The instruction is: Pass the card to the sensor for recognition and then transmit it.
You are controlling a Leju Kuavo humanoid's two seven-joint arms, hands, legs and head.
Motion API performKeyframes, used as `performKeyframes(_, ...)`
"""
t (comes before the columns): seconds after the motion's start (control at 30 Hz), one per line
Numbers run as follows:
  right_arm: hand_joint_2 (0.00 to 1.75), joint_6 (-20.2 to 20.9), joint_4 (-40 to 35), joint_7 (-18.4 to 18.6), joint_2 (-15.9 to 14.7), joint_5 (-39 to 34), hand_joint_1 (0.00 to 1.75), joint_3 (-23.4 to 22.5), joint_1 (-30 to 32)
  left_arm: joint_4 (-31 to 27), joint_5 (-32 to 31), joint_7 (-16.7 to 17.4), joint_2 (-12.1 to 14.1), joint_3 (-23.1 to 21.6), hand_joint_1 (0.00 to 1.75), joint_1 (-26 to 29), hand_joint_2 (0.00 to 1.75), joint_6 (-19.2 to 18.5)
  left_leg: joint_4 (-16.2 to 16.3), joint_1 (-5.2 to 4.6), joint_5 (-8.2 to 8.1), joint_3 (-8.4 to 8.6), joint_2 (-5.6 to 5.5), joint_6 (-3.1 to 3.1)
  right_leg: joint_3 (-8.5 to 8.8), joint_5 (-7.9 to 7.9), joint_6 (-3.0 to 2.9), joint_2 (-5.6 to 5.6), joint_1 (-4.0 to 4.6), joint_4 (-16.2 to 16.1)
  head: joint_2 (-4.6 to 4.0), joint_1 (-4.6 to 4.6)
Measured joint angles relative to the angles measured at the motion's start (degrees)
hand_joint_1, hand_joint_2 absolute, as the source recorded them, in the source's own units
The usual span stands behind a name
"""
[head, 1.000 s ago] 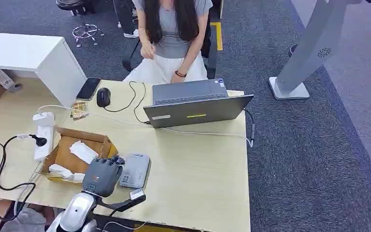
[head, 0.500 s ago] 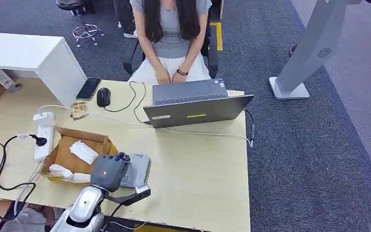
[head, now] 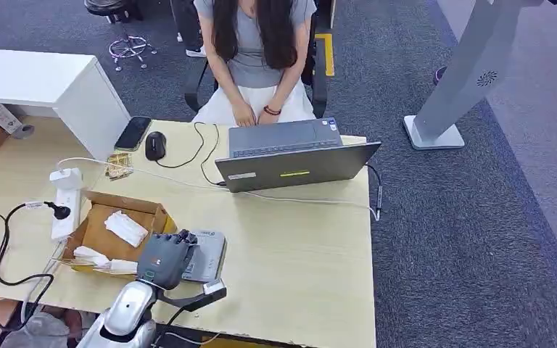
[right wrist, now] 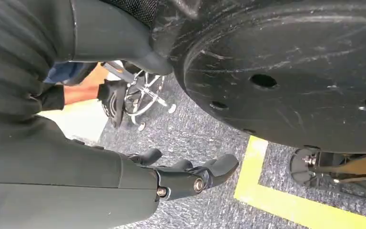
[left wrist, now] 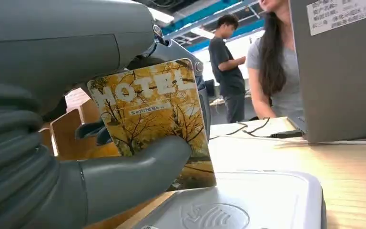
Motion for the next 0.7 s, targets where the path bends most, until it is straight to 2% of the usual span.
performKeyframes(0.23, 1.75, 0.1, 0.0, 0.0, 0.0, 0.0, 0.00, 0.0, 0.0, 0.0, 0.2, 0.2, 0.3, 0.0, 1.75, 0.0, 1.75, 1.0, 0.0, 0.00, 0.00, 0.00, 0.00, 0.00, 0.00, 0.00, 0.00, 0.00, 0.00, 0.0, 0.00, 0.00)
performKeyframes(0.37, 1.75, 0.6, 0.0, -0.2, -0.3, 0.5, 0.00, 0.2, 0.0, 0.0, 2.7, 0.2, 2.8, 1.2, 1.75, -2.1, 1.75, 0.6, 0.0, 0.02, 0.03, 0.01, 0.00, 0.01, -0.04, 0.00, -0.01, 0.01, 0.01, 0.0, 0.00, -0.02)
performKeyframes(0.53, 1.75, 0.6, -0.2, -0.3, -1.0, 1.6, 0.00, 1.3, 0.0, 1.5, 4.9, -1.7, 7.8, 5.4, 1.75, -11.0, 1.75, -0.1, 0.0, 0.08, 0.17, 0.00, -0.01, -0.05, -0.04, 0.12, -0.17, -0.01, 0.10, 0.0, 0.00, -0.02)
performKeyframes(0.7, 1.75, 0.6, -1.1, 0.2, -1.9, 2.6, 0.00, 2.6, -0.3, 7.4, 4.1, -2.3, 11.6, 8.0, 1.75, -22.2, 1.75, 0.0, 0.0, 0.09, 0.29, 0.00, 0.03, -0.07, -0.06, 0.25, -0.22, 0.02, 0.16, 0.1, 0.00, 0.00)
